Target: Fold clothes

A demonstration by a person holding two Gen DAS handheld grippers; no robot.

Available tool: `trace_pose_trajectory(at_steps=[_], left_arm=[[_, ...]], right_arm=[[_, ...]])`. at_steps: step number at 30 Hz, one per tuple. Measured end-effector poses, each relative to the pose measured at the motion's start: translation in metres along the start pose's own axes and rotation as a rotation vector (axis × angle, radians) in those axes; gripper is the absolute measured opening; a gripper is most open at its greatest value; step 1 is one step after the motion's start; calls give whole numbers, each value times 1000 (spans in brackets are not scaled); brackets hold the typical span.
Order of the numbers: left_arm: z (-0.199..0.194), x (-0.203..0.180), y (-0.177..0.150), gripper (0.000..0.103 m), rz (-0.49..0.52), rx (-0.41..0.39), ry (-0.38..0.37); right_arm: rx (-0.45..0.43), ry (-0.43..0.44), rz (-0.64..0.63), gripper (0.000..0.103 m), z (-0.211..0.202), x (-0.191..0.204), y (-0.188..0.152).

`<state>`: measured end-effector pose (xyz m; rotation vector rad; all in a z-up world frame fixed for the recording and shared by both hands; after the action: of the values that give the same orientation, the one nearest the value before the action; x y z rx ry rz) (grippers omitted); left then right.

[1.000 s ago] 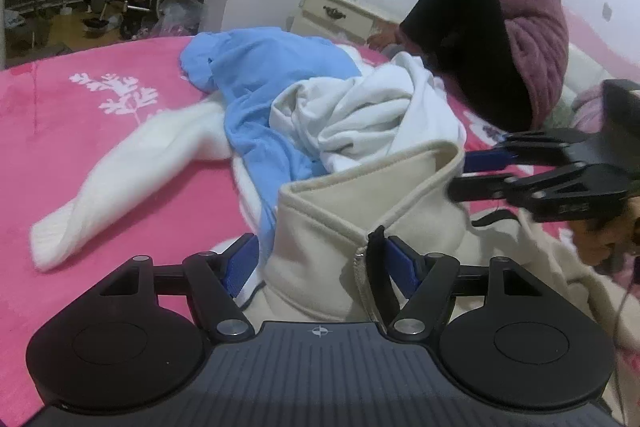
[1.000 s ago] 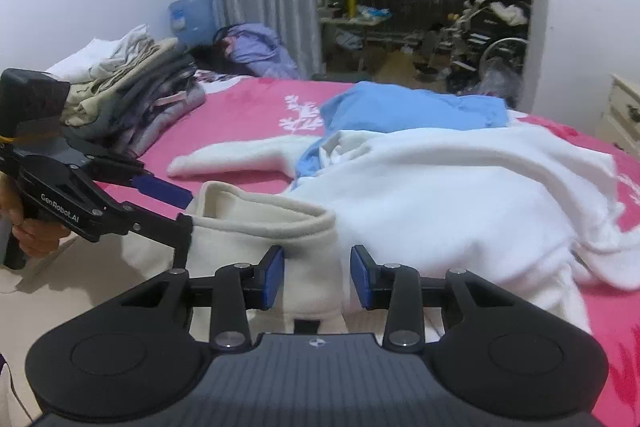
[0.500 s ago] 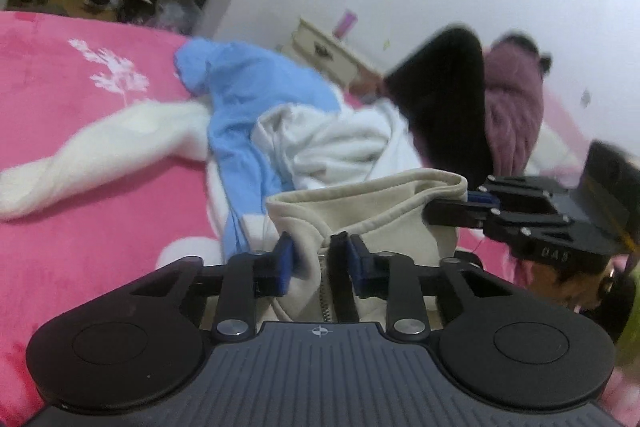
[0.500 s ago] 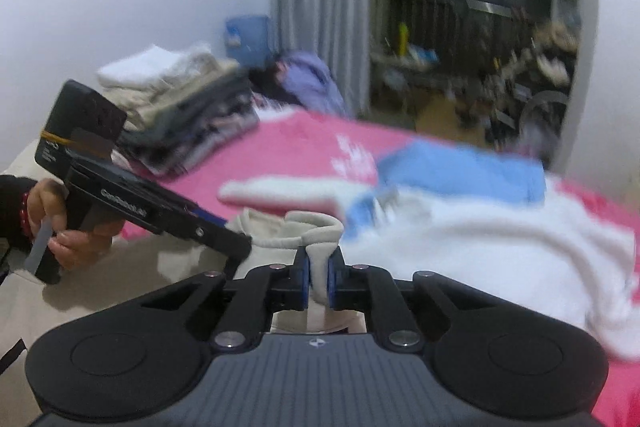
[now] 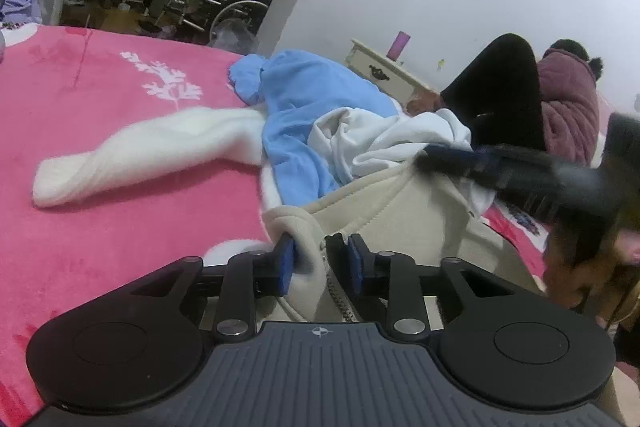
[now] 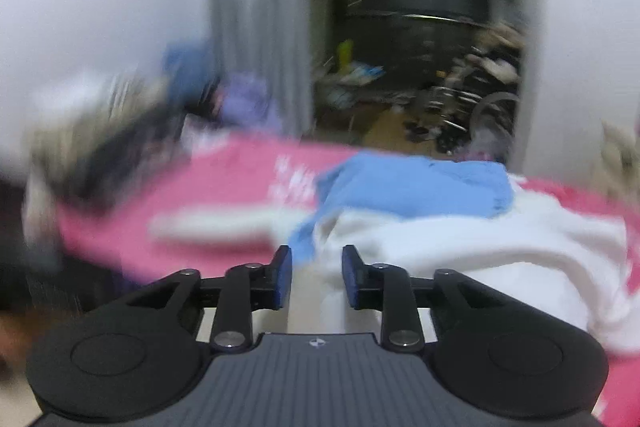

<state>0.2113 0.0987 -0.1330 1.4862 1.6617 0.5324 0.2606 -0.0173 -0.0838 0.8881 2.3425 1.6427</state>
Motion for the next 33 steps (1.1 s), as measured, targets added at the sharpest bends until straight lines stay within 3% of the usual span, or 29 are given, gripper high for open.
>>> trace_pose_trajectory(at_steps=[3,6,9,13,16,19,21,24,28,29,31,33], left_arm=[[-8,1,3,38,9,-12,29],[-20,4,11,47,5,-44,73],[-43,4,24,49,-15,-126,108],[-58,-37,23,50,93,-154,35],[-47,-80,9,49,211,-116,-29],[-24,-113,-4,48,285,-99,-13],[-9,-120,-5,47,294,-124,49],[10,-119,-1,47,271,-165,141],[18,-118,0,48,263,-188,171],[18,-118,1,48,261,-193,174],[18,-118,2,49,270,-213,184],[21,-120,1,49,283,-223,184]], right_arm=[[-168,18,242,40,-42,-34,26],[-252,5,358,41,-91,-55,35],[-238,-22,382,42,-144,-56,26],[-80,-54,298,39,-185,-22,-9],[94,-17,242,23,-174,12,-48],[272,2,223,17,-139,31,-86],[337,-26,229,15,-112,27,-102],[265,-86,388,13,-86,-20,-103],[9,-89,826,10,-88,-94,-114],[-49,-96,947,14,-93,-111,-121],[-87,-151,1036,15,-107,-129,-133],[-96,-121,1014,15,-126,-121,-124]])
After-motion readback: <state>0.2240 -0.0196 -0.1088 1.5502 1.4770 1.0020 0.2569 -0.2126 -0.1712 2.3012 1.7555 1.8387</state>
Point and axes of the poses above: each gripper's, at about its wrist camera, not at the fingertips, and z roughly the way its jaws point, x to its left, y to its top, the point moved 9 cm from there along z, roughly the way its jaws point, and after that the axes turned 14 degrees about y, right-handed, at the moved point
